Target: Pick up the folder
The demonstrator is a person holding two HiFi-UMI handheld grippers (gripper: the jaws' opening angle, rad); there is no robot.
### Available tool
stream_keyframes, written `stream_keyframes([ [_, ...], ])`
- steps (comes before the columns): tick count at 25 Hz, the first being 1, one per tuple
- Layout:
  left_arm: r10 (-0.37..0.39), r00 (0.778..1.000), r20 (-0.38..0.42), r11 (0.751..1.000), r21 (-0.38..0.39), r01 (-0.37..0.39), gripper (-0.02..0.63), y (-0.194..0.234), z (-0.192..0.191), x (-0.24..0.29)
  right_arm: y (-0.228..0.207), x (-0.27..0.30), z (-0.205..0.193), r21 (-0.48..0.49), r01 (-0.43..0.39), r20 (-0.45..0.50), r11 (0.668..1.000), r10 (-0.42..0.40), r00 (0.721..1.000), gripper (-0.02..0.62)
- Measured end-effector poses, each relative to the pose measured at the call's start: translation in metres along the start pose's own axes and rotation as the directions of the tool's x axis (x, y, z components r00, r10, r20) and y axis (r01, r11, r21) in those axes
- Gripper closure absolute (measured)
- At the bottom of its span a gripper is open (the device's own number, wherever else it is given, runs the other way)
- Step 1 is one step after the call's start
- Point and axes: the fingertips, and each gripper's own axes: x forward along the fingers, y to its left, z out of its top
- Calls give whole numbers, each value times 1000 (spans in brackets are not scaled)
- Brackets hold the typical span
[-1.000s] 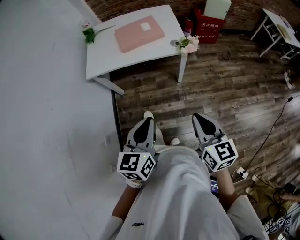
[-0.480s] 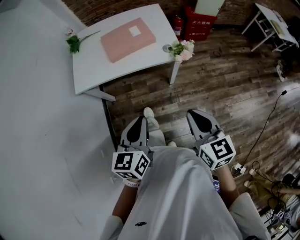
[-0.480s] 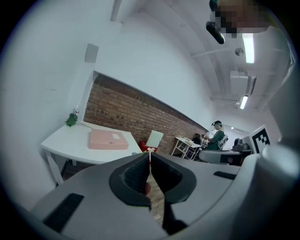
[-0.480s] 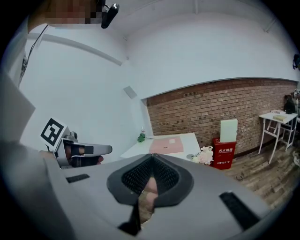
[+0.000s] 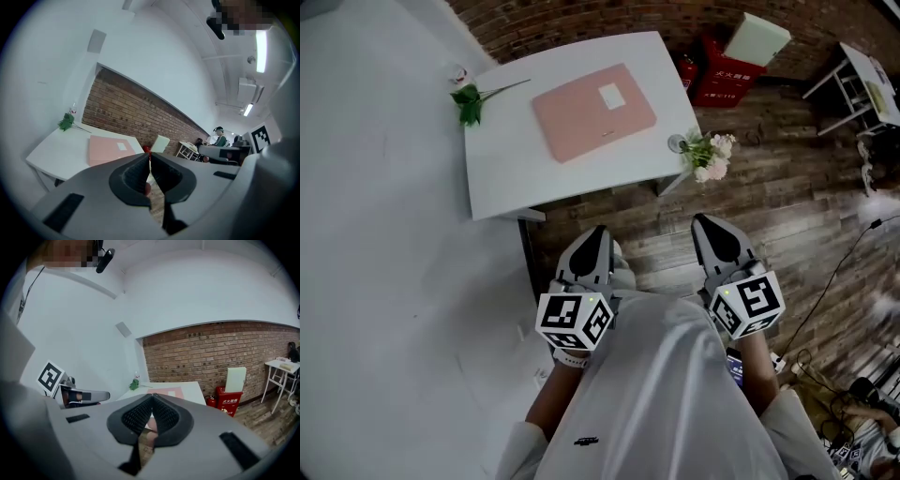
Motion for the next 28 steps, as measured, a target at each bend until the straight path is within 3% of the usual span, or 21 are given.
stream_keyframes([
  [5, 11, 1000, 3, 1000, -16, -11, 581, 51, 36, 35, -8, 69, 28, -6, 14, -4, 1000, -14, 1000, 588],
  [12, 9, 1000, -28, 1000, -7, -9, 581, 96, 56, 65, -15, 126, 44, 6, 25, -11, 1000, -25, 1000, 588],
  [28, 84, 996, -32, 995, -54, -86, 581, 116, 72, 100, -31, 177, 43, -3, -48, -88, 999, 47, 995, 587],
])
